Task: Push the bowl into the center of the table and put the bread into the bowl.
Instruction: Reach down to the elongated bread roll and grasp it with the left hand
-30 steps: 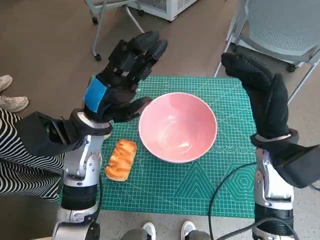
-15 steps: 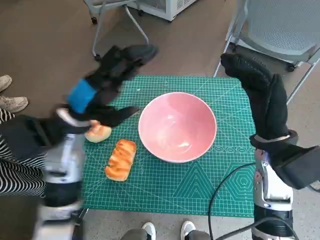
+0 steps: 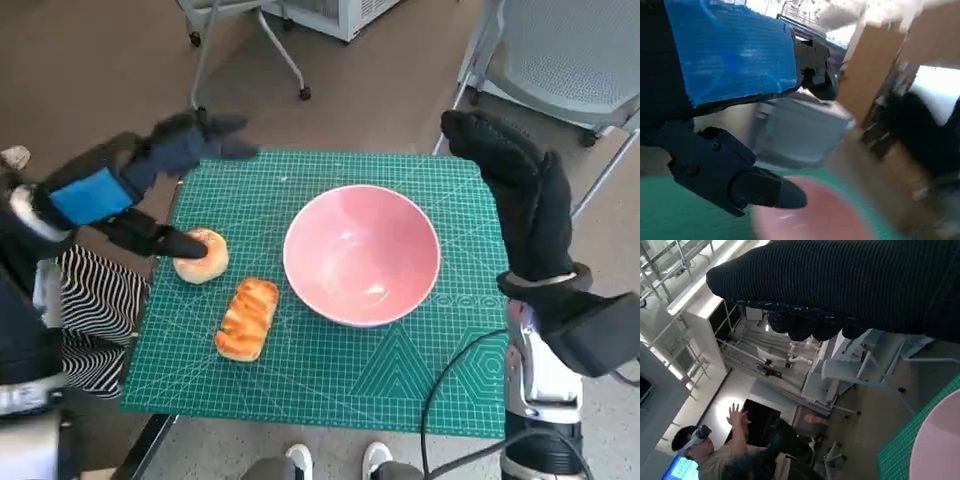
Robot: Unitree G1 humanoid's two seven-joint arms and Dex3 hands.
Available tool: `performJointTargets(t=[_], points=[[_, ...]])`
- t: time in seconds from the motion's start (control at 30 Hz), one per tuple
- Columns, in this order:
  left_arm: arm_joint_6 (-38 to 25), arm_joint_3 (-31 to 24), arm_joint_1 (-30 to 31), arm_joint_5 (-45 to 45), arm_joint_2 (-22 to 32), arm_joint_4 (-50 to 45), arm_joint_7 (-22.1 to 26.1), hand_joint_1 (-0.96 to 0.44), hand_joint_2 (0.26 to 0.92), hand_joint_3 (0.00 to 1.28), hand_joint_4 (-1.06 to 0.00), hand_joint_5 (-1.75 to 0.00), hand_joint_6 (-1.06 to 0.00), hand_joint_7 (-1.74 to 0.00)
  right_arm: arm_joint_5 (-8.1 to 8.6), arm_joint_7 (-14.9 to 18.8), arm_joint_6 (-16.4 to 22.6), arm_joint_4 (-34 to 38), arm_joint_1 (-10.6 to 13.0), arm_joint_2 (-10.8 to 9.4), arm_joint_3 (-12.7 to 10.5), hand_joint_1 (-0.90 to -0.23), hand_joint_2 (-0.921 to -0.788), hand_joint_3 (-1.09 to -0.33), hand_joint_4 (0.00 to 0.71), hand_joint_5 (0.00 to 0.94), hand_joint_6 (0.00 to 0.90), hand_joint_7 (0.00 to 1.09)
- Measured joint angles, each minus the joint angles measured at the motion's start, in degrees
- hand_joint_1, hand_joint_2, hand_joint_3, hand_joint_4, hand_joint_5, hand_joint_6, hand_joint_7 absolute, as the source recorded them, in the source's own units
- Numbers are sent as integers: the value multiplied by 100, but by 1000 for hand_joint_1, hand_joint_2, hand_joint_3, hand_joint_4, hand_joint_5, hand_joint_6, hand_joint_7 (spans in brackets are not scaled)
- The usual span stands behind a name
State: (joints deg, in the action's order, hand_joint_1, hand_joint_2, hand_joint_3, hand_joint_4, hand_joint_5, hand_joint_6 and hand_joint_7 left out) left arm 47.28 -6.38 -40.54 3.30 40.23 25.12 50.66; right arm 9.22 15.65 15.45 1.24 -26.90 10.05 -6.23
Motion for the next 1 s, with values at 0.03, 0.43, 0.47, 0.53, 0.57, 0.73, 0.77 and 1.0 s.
performJointTargets(t=[0.03, 0.43, 0.47, 0.53, 0.57, 0.73, 0.77, 1.0], points=[[211, 23, -5, -130, 49, 80, -14, -196, 687, 12, -478, -41, -546, -241, 0, 0, 0, 0, 0, -2, 0, -753, -921, -694, 219, 13, 67, 628], [2896, 794, -381, -1511, 586, 1411, -201, -193, 688, 1, -547, -1, -621, -42, 112, 0, -16, 31, 0, -35, -17, -750, -921, -694, 216, 10, 68, 625], [3028, 847, -413, -1597, 609, 1500, -252, -193, 684, 1, -546, -1, -613, -36, 130, 0, -18, 36, 1, -39, -17, -749, -921, -695, 216, 9, 67, 625], [3256, 968, -463, -1747, 648, 1686, -370, -192, 679, 0, -543, 0, -604, -29, 169, 0, -19, 47, 1, -43, -18, -748, -921, -695, 216, 9, 67, 624], [3337, 1009, -481, -1824, 656, 1749, -440, -192, 675, 1, -528, 0, -591, -21, 182, 0, -20, 49, 1, -43, -19, -748, -921, -695, 216, 9, 67, 624], [3547, 1206, -530, -2194, 660, 2031, -790, -198, 671, 1, -496, 0, -572, -9, 190, 0, -20, 53, 1, -47, -20, -746, -921, -694, 218, 9, 68, 624], [3578, 1242, -532, -2272, 658, 2080, -875, -201, 670, 1, -491, 0, -569, -7, 190, 0, -20, 54, 1, -47, -20, -746, -921, -694, 218, 9, 68, 624], [3763, 1482, -532, -2729, 634, 2290, -1341, -223, 675, 3, -469, 0, -565, -5, 195, 0, -19, 58, 8, -45, -33, -746, -921, -689, 217, 7, 67, 620]])
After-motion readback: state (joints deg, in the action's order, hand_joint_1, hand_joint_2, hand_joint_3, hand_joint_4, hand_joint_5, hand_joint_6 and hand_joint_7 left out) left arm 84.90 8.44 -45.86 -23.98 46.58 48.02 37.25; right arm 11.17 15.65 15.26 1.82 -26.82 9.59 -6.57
